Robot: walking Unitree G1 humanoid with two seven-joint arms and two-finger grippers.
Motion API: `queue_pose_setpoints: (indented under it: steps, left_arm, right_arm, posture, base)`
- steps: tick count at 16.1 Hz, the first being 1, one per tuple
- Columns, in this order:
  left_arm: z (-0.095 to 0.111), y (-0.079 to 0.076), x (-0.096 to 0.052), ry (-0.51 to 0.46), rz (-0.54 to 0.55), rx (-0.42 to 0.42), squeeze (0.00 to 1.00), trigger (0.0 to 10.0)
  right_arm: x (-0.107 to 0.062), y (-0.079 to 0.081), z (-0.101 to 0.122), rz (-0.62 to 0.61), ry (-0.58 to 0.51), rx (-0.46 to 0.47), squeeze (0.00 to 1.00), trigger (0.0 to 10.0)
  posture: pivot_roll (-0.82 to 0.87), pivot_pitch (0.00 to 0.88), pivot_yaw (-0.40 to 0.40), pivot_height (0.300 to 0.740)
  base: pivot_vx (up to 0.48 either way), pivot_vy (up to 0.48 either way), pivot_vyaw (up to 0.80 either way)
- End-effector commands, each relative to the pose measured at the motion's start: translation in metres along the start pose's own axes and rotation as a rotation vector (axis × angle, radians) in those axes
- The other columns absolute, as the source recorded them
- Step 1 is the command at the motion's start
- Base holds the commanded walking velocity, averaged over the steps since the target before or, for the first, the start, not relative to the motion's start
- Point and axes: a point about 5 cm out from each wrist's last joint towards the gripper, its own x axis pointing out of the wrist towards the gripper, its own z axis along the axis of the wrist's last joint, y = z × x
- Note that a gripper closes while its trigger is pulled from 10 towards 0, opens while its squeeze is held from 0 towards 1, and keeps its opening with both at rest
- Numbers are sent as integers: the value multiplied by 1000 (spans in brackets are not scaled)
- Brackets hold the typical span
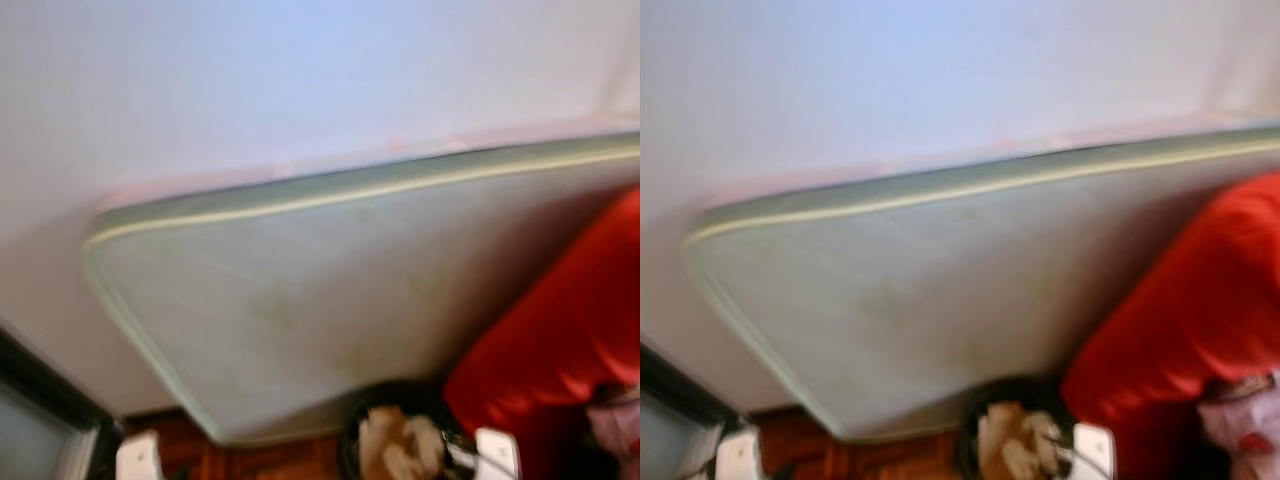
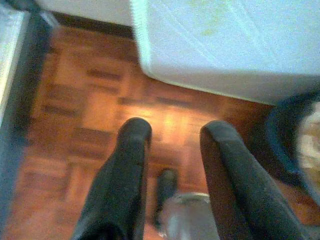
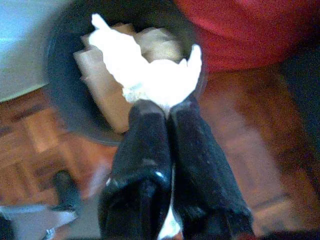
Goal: Clean up the room
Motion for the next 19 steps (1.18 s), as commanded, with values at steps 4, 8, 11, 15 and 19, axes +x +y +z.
queue_pose_setpoints:
  steps: [4,8,11,15,19]
  left_arm:
    - [0,20,-6,-4,38,22,0,10000]
    - [32,-9,7,-113,-41,27,0,10000]
    - [63,-49,15,-216,-125,42,0,10000]
    - [114,-69,10,-486,-215,45,0,10000]
    - [122,-80,2,-594,-257,67,0,10000]
  right_arm:
    - [2,7,11,23,-48,6,0,10000]
    - [1,9,24,104,-160,38,0,10000]
    - [1,6,30,120,-188,30,0,10000]
    - [-1,3,35,153,-262,61,0,10000]
    - [5,27,111,191,-421,56,0,10000]
  posture:
    - [-14,0,44,740]
    - [-4,45,46,740]
    - [24,60,35,740]
    - [67,116,30,740]
    - [86,167,35,740]
  base:
    - [174,0,0]
    - [0,0,0]
    - [0,0,0]
    - [0,0,0]
    - [0,0,0]
